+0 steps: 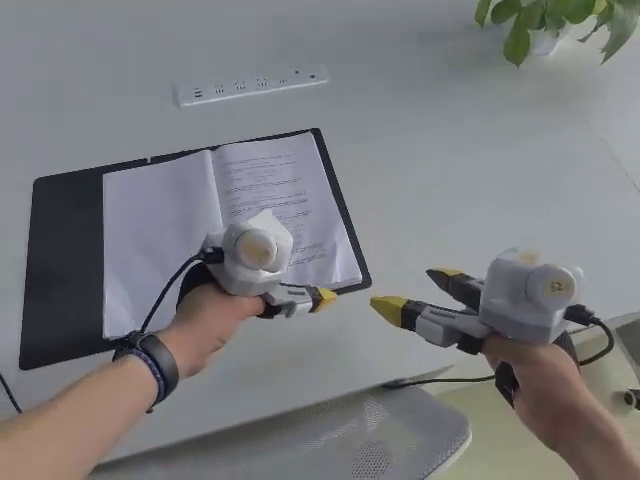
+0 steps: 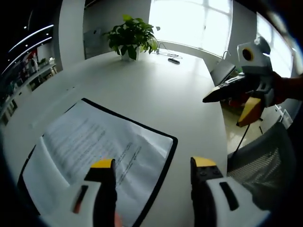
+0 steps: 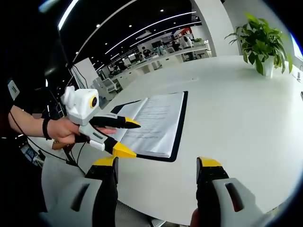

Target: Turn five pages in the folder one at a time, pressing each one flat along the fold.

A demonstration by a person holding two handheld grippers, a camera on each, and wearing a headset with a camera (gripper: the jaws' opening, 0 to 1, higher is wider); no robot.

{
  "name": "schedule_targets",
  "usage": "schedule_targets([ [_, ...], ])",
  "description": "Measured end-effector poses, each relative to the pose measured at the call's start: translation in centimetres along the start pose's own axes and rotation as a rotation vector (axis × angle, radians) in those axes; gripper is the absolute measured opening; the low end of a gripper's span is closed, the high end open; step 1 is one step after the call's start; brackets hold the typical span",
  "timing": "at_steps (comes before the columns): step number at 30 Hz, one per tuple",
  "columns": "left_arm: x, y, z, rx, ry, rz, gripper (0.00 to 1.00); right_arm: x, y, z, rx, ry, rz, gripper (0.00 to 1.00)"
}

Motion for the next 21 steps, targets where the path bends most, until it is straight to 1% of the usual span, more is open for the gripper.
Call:
schedule_targets([
  [3, -0.5, 1.6, 0.0, 0.003, -0.011, 0.025, 0.59, 0.3, 0.1, -0.1, -0.001, 0.009, 0.003, 0.65],
  [4, -0.6, 2.1, 0.0, 0.004, -0.029, 0.035, 0.59, 0.4, 0.2, 0.0, -0.003, 0.012, 0.004, 0.65],
  [6, -0.5, 2.7, 0.3, 0.019, -0.055, 0.036, 0.59, 0.5, 0.3, 0.1, -0.005, 0.013, 0.005, 0.65],
  [8, -0.5, 3.4, 0.2, 0.018, -0.055, 0.04, 0.59, 0.6, 0.5, 0.2, -0.006, 0.013, 0.01, 0.65],
  [11, -0.6, 3.9, 0.0, 0.006, -0.051, 0.051, 0.57, 0.5, 0.7, 0.4, -0.011, 0.009, 0.017, 0.64],
  [13, -0.8, 4.0, 0.0, 0.013, -0.043, 0.087, 0.52, 0.8, 1.1, 0.5, -0.009, 0.031, 0.016, 0.6],
  [14, -0.9, 4.0, -0.1, 0.008, -0.005, 0.106, 0.49, 0.8, 1.2, 0.5, 0.0, 0.05, 0.017, 0.59],
  [15, -1.0, 4.1, -0.2, 0.009, 0.028, 0.117, 0.49, 0.9, 1.4, 0.5, 0.003, 0.059, 0.019, 0.58],
  [16, -0.7, 4.2, -0.3, 0.016, 0.014, 0.109, 0.49, 0.8, 1.6, 0.5, 0.006, 0.07, 0.023, 0.58],
  [18, -0.7, 4.0, -0.3, 0.021, 0.015, 0.112, 0.49, 0.7, 1.8, 0.6, 0.007, 0.072, 0.03, 0.59],
  [21, -0.9, 4.1, -0.3, 0.023, 0.023, 0.113, 0.49, 0.3, 2.4, 0.8, -0.004, 0.049, 0.044, 0.59],
])
Point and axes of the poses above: the centre of the closed fingertips' face, and the gripper's own axes: y roughly forward along the fingers, x roughly to its right, z roughly out of its top, the point moved 7 cm from there along -y, roughly backward along the fingers, and after that the axes turned 6 degrees about -y, right-handed, at the moved point
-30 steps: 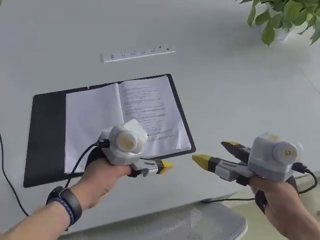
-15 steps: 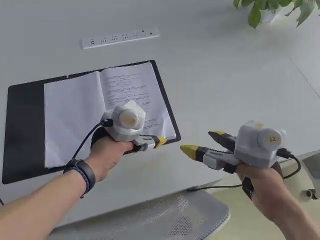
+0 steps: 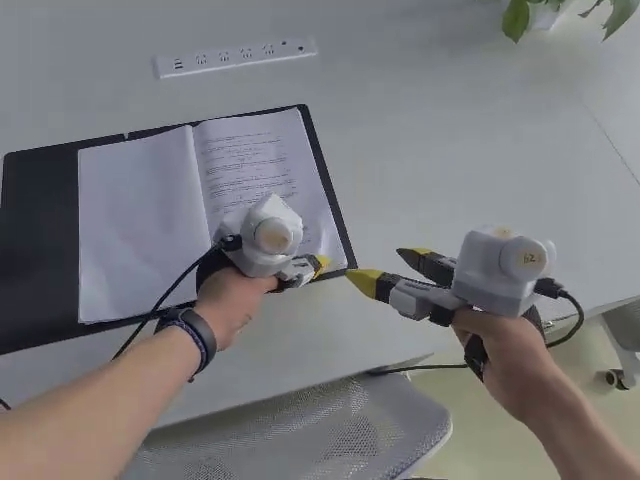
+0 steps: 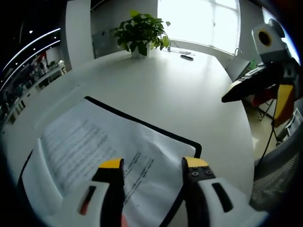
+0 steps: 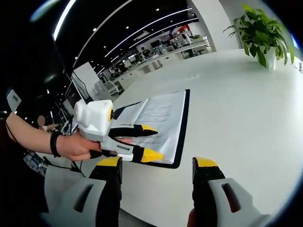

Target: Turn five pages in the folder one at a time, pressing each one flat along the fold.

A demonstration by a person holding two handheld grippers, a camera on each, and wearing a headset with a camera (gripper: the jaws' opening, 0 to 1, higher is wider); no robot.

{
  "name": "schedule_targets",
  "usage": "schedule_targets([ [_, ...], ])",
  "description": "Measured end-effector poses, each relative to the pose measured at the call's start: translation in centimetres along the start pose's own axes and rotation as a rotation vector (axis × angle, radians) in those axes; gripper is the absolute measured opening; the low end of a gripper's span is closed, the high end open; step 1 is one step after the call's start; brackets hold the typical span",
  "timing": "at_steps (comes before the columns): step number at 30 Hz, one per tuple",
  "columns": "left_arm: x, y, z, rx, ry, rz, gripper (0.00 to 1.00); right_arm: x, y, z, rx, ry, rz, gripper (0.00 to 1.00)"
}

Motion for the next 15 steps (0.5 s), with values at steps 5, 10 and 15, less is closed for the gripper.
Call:
schedule_targets([
  [5, 0.0, 0.0, -0.2, 0.014, 0.007, 0.0, 0.48, -0.1, 0.5, 0.2, -0.009, -0.012, 0.012, 0.59],
  [10, -0.3, -0.1, -0.2, 0.026, 0.01, -0.001, 0.45, -0.2, 0.9, 0.4, -0.011, -0.017, 0.022, 0.58],
  [15, -0.7, -0.1, -0.1, 0.031, 0.002, 0.006, 0.4, 0.1, 1.6, 0.5, -0.016, -0.016, 0.034, 0.58],
])
Point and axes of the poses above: the centre of the closed fingertips' face, and the gripper's own axes: y roughly forward along the fingers, x roughly to its right, z roughly out of its top, the point moved 7 cm from there along -y, roughly backward along the fingers, and after that the axes turned 6 degrees about -y, right-handed, at the moved point
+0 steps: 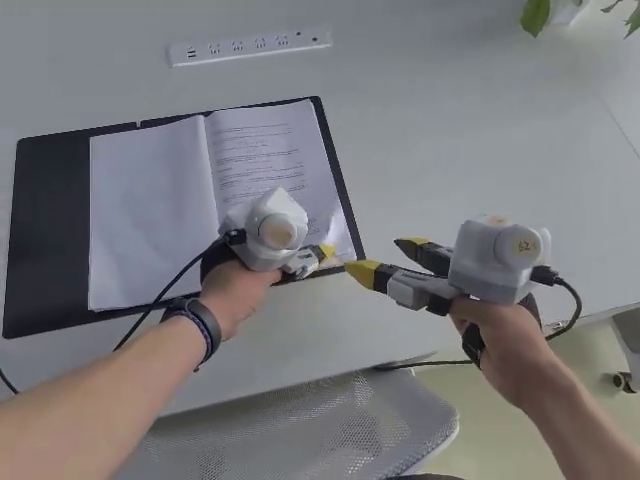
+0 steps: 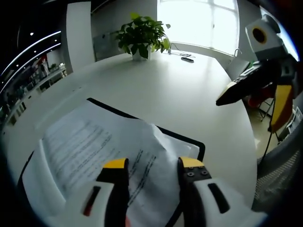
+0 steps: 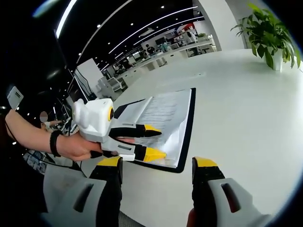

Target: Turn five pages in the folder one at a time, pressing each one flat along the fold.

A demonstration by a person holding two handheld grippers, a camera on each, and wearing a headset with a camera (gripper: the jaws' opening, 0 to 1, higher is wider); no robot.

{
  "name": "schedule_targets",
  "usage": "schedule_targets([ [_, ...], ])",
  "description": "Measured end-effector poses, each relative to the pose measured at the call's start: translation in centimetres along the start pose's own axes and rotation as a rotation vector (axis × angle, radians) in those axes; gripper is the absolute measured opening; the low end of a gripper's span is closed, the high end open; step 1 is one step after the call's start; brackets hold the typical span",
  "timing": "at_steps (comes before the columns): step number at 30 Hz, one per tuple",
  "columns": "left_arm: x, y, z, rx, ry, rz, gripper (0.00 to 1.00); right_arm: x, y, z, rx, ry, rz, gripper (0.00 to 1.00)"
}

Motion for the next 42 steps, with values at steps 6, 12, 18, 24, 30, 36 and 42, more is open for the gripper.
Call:
schedule_targets([
  [6, -0.1, 0.0, 0.0, 0.001, -0.009, 0.001, 0.39, 0.7, 1.8, 1.1, -0.002, -0.015, 0.022, 0.56],
  [12, -0.1, 0.1, 0.0, 0.001, -0.015, -0.002, 0.39, 1.6, 4.4, 2.2, 0.01, 0.003, 0.052, 0.53],
  [18, -0.1, 0.1, 0.0, 0.003, -0.016, 0.0, 0.39, 2.5, 6.7, 2.9, 0.005, 0.027, 0.078, 0.51],
  [24, -0.2, 0.1, 0.1, -0.004, -0.023, -0.001, 0.39, 3.3, 8.4, 3.5, -0.007, 0.044, 0.098, 0.49],
  [30, -0.2, 0.1, 0.1, -0.005, -0.024, -0.003, 0.39, 4.1, 9.6, 3.5, -0.006, 0.09, 0.121, 0.4],
  [36, -0.2, 0.1, 0.1, -0.004, -0.027, -0.007, 0.39, 4.6, 10.6, 3.1, -0.02, 0.136, 0.142, 0.34],
  [42, -0.2, 0.1, 0.1, -0.004, -0.034, -0.009, 0.39, 4.8, 11.1, 2.1, -0.038, 0.197, 0.144, 0.21],
])
Point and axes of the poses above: the centre of the closed fingertips' face, and the gripper's own axes: y roughly forward along the fingers, x roughly to its right, z roughly out of its top, the point moved 7 cm from there along -y, roughly backward along the fingers, and after that the axes turned 6 degrees about -y, right-handed, at the moved point
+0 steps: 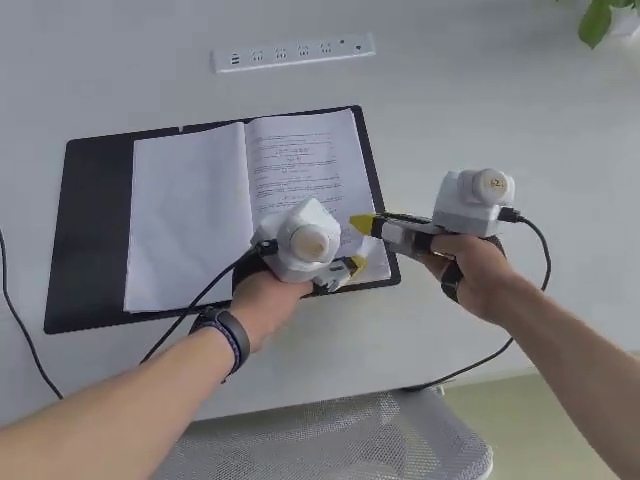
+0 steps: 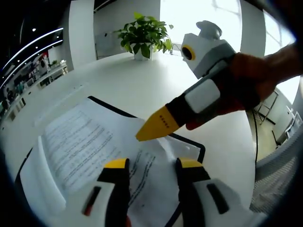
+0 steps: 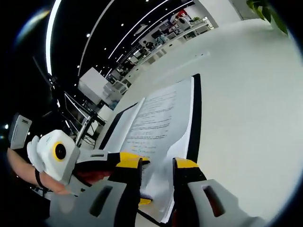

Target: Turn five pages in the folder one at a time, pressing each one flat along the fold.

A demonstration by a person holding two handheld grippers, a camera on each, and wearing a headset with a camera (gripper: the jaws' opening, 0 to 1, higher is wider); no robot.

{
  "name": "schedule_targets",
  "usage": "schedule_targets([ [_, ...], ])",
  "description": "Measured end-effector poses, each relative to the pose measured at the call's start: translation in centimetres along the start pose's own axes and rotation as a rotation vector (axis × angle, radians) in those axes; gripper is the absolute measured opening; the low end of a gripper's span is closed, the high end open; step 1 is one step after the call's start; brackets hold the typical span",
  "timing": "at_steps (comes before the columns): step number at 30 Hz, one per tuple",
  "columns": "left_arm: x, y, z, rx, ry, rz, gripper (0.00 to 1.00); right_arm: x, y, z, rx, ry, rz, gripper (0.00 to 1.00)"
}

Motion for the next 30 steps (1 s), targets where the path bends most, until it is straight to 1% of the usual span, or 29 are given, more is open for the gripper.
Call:
schedule_targets([
  [2, 0.0, 0.0, 0.0, -0.001, -0.004, -0.003, 0.39, 0.0, 0.0, -0.2, 0.002, 0.012, 0.001, 0.12],
  [3, 0.0, 0.0, 0.0, -0.002, -0.003, -0.004, 0.39, 0.0, -0.1, -0.2, 0.01, 0.014, -0.008, 0.1],
  [6, 0.0, 0.0, 0.1, -0.004, -0.012, -0.01, 0.4, 0.3, -0.2, -0.2, 0.025, 0.062, -0.001, 0.08],
  [10, 0.1, -0.1, 0.2, -0.006, -0.027, -0.021, 0.43, 0.2, -0.4, -0.2, 0.023, 0.062, 0.001, 0.05],
  [14, 0.2, -0.4, 0.2, -0.015, -0.041, -0.029, 0.48, 0.2, -0.6, -0.2, 0.027, 0.069, 0.0, 0.03],
  [18, 0.1, -1.3, 0.3, -0.018, -0.048, -0.026, 0.54, 0.1, -0.8, -0.2, 0.03, 0.073, 0.0, 0.0],
  [22, 0.0, -2.1, 0.8, 0.0, -0.047, -0.025, 0.56, 0.0, -0.9, 0.0, 0.035, 0.073, -0.005, 0.0],
  [30, -0.7, -3.9, 1.7, 0.039, -0.068, -0.011, 0.59, -0.6, -1.0, 0.5, 0.04, 0.067, -0.014, 0.0],
])
Point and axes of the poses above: the centre of the closed fingertips' face, and the gripper's own axes: y roughly forward along the fingers, x roughly to its right, z roughly out of its top, the point moved 7 cm from there along -y, roughly backward along the fingers, and after that the axes turned 6 degrees about -y, right-handed, at the moved point
